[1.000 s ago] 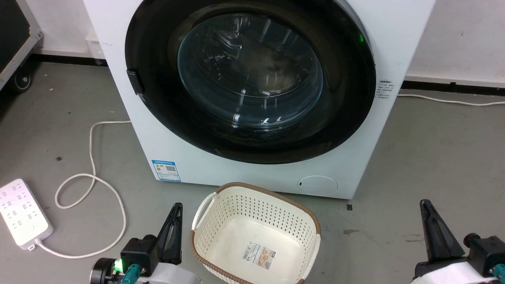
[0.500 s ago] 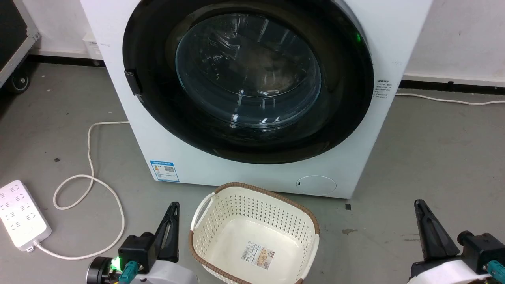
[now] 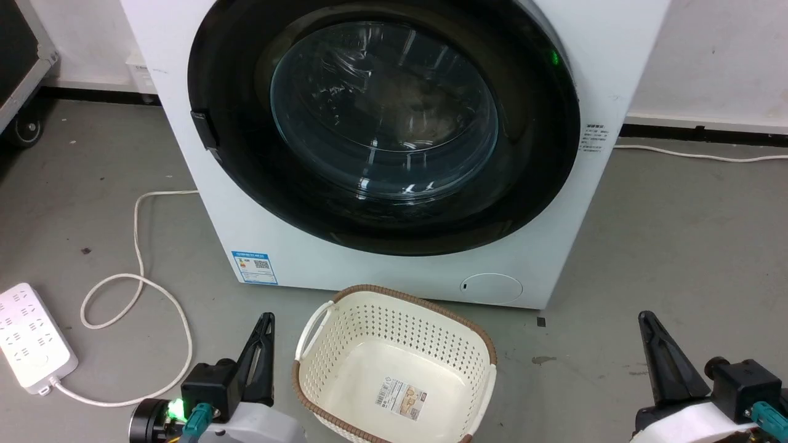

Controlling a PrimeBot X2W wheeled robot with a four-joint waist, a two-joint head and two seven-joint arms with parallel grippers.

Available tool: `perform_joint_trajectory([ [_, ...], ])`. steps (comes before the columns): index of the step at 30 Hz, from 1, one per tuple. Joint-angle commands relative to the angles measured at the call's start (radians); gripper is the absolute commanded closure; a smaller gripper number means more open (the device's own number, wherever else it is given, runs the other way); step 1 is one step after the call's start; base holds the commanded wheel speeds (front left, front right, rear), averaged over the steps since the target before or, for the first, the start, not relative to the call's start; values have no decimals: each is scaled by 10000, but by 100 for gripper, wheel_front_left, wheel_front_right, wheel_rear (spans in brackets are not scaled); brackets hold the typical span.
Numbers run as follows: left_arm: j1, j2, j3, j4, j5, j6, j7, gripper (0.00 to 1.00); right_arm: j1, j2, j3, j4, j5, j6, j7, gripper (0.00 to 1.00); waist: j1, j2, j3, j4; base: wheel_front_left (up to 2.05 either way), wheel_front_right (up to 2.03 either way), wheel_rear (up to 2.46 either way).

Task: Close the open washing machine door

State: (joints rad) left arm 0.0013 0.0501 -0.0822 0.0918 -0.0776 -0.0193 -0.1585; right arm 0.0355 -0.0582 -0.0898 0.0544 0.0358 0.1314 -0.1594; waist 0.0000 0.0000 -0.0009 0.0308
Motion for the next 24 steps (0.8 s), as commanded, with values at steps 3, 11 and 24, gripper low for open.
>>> perform_joint_trajectory([
  [3, -5, 3, 66, -93, 117, 74, 99, 100, -117, 33, 70, -89, -46, -2, 102, 100, 0, 0, 0, -12, 0, 0, 0],
  [11, -6, 2, 150, -184, 190, 87, 263, 100, -143, 38, 161, -139, -81, -3, 267, 100, 0, 0, 1, -45, 0, 0, 0],
  [24, -7, 2, 285, -331, 307, 108, 529, 100, -186, 47, 309, -220, -136, -4, 533, 100, 0, 0, 3, -98, 0, 0, 0],
])
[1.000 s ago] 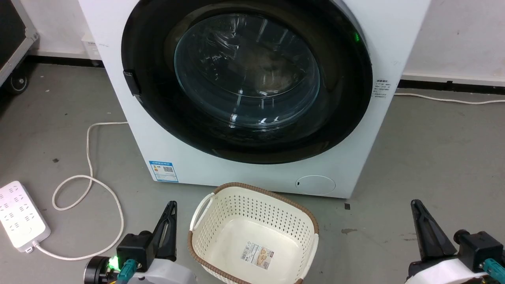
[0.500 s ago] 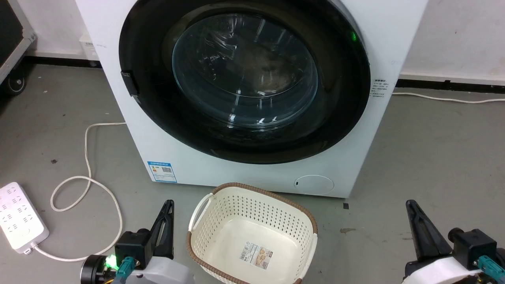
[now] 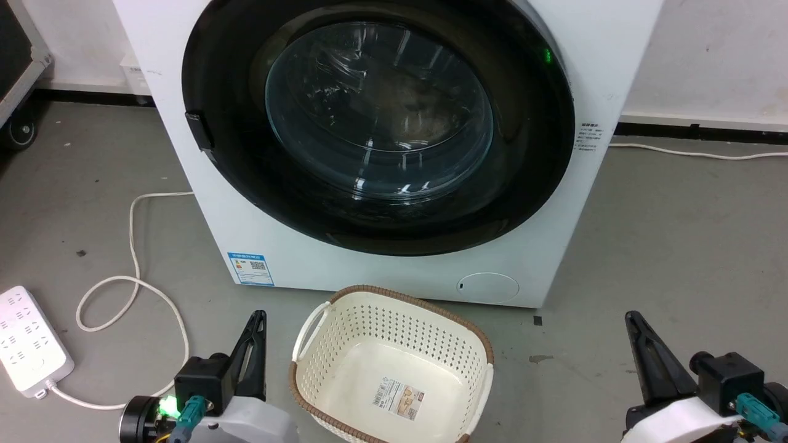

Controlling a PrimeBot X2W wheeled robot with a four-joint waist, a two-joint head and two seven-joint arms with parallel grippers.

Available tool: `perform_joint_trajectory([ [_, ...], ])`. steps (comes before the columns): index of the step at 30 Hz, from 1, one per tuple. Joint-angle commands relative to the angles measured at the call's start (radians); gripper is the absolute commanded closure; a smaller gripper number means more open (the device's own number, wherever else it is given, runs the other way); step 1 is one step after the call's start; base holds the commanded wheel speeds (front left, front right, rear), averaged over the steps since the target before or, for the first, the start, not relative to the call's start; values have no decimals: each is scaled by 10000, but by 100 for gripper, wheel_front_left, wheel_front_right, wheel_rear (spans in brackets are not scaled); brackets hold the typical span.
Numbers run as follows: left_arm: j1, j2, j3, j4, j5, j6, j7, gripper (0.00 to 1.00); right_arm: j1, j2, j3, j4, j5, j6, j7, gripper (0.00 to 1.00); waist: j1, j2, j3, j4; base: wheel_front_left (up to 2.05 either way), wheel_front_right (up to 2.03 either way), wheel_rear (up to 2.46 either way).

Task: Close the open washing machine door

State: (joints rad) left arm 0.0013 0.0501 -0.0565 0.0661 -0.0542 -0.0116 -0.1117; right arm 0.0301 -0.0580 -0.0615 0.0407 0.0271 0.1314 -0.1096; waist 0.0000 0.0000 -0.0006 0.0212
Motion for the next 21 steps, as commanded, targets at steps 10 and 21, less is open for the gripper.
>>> perform_joint_trajectory([
  [10, -8, 2, 131, -188, 164, 48, 265, 100, -164, 51, 139, -147, -93, -4, 240, 100, 0, 0, 2, -42, 0, 0, 0],
  [21, -10, 2, 267, -335, 282, 69, 531, 100, -206, 60, 288, -228, -149, -5, 507, 100, 0, 0, 3, -95, 0, 0, 0],
])
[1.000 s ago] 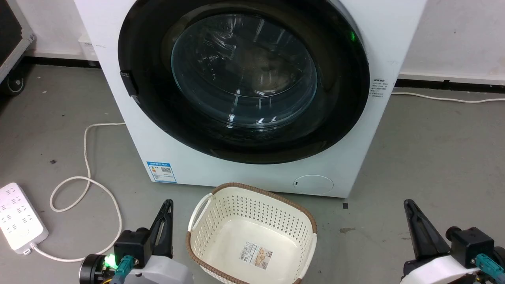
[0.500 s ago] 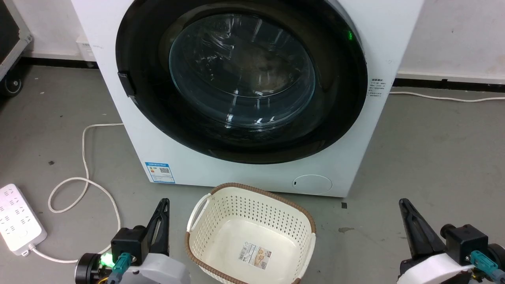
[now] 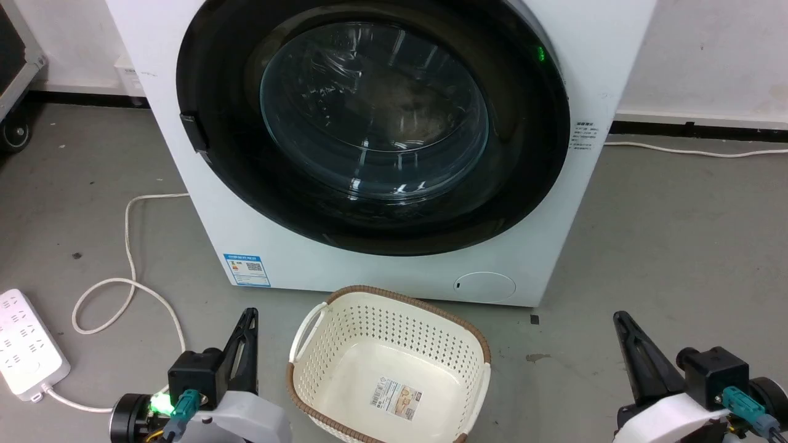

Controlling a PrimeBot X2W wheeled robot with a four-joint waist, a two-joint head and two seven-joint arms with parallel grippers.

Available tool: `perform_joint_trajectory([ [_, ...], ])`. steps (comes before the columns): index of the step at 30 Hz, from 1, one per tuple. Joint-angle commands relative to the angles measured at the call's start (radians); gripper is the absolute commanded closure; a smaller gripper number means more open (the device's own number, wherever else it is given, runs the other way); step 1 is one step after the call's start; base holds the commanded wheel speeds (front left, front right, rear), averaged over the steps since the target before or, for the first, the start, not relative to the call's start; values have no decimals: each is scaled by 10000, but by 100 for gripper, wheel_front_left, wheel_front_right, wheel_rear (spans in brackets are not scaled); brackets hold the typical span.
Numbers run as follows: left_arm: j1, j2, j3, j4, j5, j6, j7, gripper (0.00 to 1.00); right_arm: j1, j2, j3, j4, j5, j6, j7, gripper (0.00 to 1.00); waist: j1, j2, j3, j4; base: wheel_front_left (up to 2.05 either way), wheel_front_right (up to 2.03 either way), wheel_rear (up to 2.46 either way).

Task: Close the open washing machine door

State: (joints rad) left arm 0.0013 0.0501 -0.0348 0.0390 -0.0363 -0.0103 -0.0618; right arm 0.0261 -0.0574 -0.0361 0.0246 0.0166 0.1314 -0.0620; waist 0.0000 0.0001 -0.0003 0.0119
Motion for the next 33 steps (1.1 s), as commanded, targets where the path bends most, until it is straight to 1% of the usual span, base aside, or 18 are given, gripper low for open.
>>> perform_joint_trajectory([
  [1, -10, 2, 61, -76, 113, 57, 53, 100, -170, 54, 46, -73, -47, -5, 52, 100, 0, -1, 0, -6, 0, 0, 0],
  [33, -13, 1, 348, -390, 363, 103, 618, 100, -261, 72, 361, -246, -166, -7, 620, 100, 0, -1, 3, -119, 0, 0, 0],
])
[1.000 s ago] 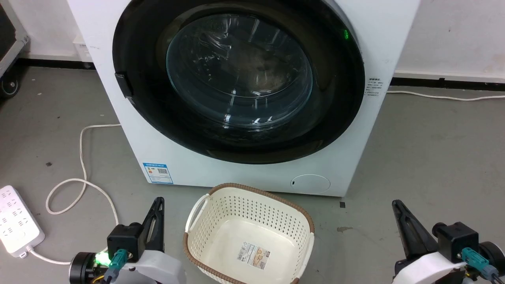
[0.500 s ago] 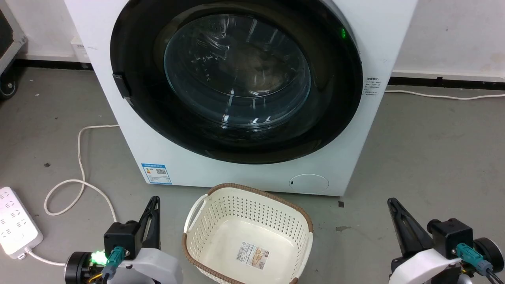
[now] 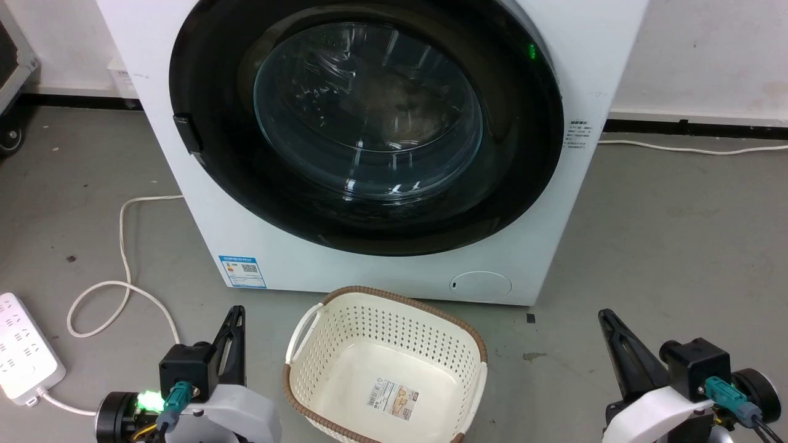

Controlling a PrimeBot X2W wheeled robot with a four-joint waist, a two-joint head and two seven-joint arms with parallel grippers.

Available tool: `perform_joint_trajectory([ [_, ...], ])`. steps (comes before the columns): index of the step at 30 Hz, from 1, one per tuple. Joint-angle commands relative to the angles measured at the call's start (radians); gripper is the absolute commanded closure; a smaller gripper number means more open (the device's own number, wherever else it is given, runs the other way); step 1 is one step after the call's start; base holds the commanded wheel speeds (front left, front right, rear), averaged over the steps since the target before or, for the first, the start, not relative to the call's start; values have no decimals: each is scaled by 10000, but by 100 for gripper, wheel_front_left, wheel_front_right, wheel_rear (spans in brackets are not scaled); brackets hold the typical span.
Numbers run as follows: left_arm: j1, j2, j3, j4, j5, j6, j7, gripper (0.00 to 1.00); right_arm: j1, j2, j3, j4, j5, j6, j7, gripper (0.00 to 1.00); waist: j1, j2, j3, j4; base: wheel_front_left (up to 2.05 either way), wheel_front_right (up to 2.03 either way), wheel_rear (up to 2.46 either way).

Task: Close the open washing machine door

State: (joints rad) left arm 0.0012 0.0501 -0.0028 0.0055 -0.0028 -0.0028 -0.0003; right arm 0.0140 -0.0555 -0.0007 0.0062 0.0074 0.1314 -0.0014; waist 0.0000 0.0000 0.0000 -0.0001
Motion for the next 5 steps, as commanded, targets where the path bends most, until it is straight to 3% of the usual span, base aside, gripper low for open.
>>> perform_joint_trajectory([
  [1, -12, 1, 28, -55, 28, 28, 3, 100, -140, 53, 7, -62, -74, -7, 14, 100, 0, 0, 0, 1, 0, 0, 0],
  [5, -12, 1, 28, -55, 28, 28, 3, 100, -140, 53, 7, -62, -74, -7, 14, 100, 0, 0, 0, 1, 0, 0, 0],
])
